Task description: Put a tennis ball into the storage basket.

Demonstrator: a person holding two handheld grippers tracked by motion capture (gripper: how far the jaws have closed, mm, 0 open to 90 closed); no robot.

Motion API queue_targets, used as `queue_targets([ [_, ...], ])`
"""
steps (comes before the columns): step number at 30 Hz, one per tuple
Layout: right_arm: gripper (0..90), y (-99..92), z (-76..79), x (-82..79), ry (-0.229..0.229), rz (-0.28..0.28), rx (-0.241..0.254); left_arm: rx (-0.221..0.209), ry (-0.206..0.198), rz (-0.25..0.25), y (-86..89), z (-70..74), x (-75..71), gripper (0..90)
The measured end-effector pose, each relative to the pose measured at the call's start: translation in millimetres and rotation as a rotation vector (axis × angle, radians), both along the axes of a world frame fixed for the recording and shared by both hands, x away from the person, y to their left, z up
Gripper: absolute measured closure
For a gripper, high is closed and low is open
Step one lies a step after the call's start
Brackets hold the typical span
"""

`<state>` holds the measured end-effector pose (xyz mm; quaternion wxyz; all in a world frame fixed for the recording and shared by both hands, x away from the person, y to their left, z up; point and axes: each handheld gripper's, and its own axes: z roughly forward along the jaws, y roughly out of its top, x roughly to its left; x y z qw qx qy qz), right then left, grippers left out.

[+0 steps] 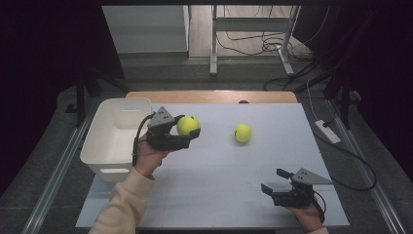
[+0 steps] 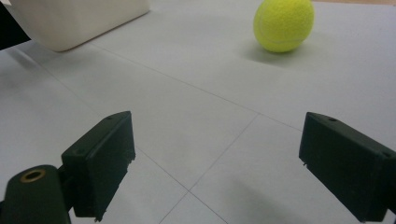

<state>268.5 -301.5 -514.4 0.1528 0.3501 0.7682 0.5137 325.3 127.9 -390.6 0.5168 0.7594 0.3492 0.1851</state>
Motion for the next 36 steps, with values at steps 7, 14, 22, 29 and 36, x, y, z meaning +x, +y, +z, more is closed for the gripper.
queue_targets([
  [7, 10.9, 1.2, 0.4, -0.4, 0.000, 0.001, -0.001, -0.009, -0.008, 0.016, 5.5, 3.6, -0.8, 26.4],
  [14, 10.9, 0.6, 0.7, -0.6, -0.002, 0.000, 0.001, -0.005, -0.013, 0.025, 8.5, 5.7, -0.6, 26.4],
  [22, 10.9, 0.7, 1.2, -0.5, -0.006, 0.000, 0.001, 0.001, -0.019, 0.051, 15.2, 9.1, 0.5, 26.4],
  [29, 10.9, 0.9, 1.3, -0.7, -0.005, 0.000, 0.001, -0.001, -0.022, 0.073, 23.5, 10.7, 0.8, 26.4],
  [36, 10.9, 1.0, 1.2, -0.6, -0.005, -0.001, -0.004, 0.007, -0.018, 0.090, 30.2, 12.5, 2.0, 26.4],
])
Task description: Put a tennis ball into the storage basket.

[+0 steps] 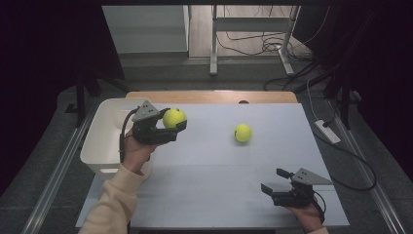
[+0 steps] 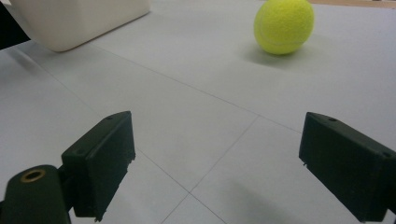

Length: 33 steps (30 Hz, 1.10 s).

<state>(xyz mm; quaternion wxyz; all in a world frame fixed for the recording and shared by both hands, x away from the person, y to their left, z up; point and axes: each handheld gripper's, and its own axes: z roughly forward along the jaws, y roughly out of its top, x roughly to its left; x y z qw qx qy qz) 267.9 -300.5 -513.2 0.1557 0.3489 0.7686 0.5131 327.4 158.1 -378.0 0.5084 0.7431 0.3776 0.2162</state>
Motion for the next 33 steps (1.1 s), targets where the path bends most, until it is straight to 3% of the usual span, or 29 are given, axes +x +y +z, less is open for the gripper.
queue_targets([
  [12, 10.9, -0.2, -0.2, 0.0, -0.001, 0.000, -0.001, -0.002, -0.004, 0.053, 16.4, 3.8, 3.3, 26.4],
  [33, 11.0, -0.1, 0.1, 0.0, -0.002, 0.001, -0.003, -0.001, 0.029, 0.132, 58.0, 7.8, 2.5, 26.4],
])
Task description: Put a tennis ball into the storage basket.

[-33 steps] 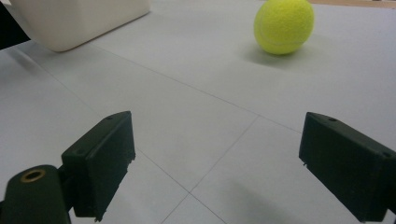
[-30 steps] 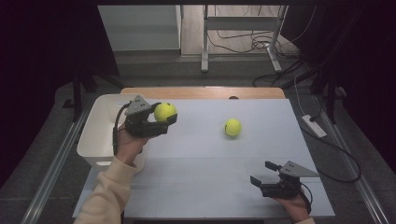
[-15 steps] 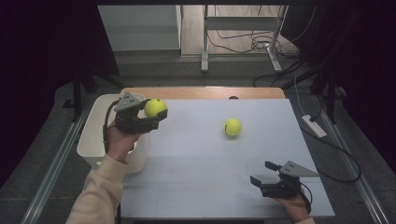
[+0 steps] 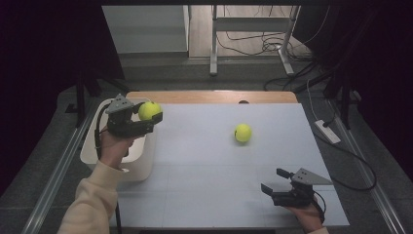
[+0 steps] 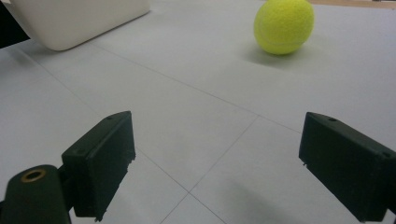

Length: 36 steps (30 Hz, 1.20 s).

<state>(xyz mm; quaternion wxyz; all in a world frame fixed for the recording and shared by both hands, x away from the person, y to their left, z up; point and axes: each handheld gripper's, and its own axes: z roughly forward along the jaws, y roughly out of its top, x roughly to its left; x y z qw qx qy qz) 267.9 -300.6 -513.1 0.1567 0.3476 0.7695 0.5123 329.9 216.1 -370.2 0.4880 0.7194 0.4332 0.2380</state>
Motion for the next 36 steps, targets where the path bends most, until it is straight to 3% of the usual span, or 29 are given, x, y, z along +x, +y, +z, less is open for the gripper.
queue_targets([
  [24, 11.0, -0.2, 0.1, 0.3, -0.001, -0.001, 0.003, 0.009, 0.039, 0.079, 32.5, -2.9, 3.7, 26.3],
  [36, 11.0, -0.2, -0.1, 0.4, 0.000, -0.001, 0.002, 0.043, 0.074, 0.127, 46.7, -7.8, 13.1, 26.3],
])
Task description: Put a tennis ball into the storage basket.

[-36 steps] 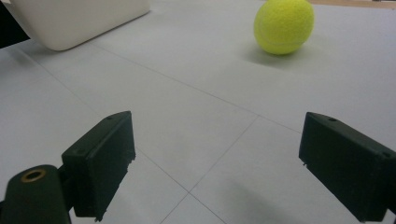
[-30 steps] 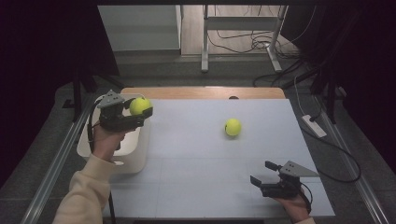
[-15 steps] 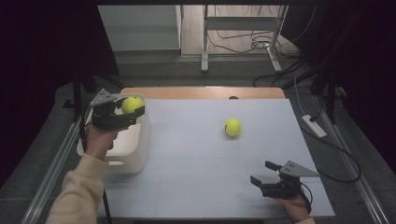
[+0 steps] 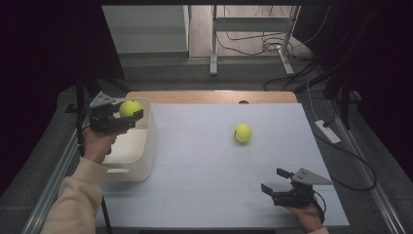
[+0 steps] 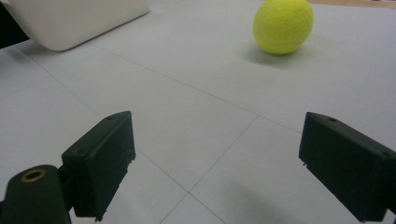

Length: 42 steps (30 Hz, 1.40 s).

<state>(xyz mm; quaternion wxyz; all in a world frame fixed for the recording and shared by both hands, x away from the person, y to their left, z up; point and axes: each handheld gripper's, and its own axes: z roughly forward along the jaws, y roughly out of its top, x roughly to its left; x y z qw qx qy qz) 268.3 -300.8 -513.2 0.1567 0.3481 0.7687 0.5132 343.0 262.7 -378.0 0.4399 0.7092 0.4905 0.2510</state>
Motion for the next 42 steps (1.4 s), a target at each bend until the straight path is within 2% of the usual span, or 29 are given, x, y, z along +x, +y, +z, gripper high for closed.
queue_targets([
  [5, 11.0, 0.3, -0.2, 0.0, 0.001, 0.001, -0.002, -0.001, 0.017, 0.014, 4.7, -2.8, 4.8, 26.3],
  [14, 11.0, 0.1, -0.4, 0.3, 0.003, 0.001, 0.000, 0.038, 0.079, 0.056, 18.2, -10.0, 19.1, 26.3],
  [20, 11.0, 0.2, -0.7, 0.4, 0.006, 0.002, 0.000, 0.041, 0.112, 0.064, 21.5, -15.5, 26.3, 26.3],
  [27, 11.0, 0.2, -0.7, 0.3, 0.006, 0.002, -0.001, 0.042, 0.168, 0.084, 24.0, -22.0, 35.4, 26.2],
  [32, 11.0, 0.1, -0.8, 0.4, 0.007, 0.003, 0.000, 0.061, 0.211, 0.115, 27.8, -26.1, 40.6, 26.2],
  [42, 11.0, 0.2, -1.4, 0.8, 0.011, 0.006, -0.004, 0.090, 0.235, 0.132, 30.1, -30.4, 45.6, 26.0],
])
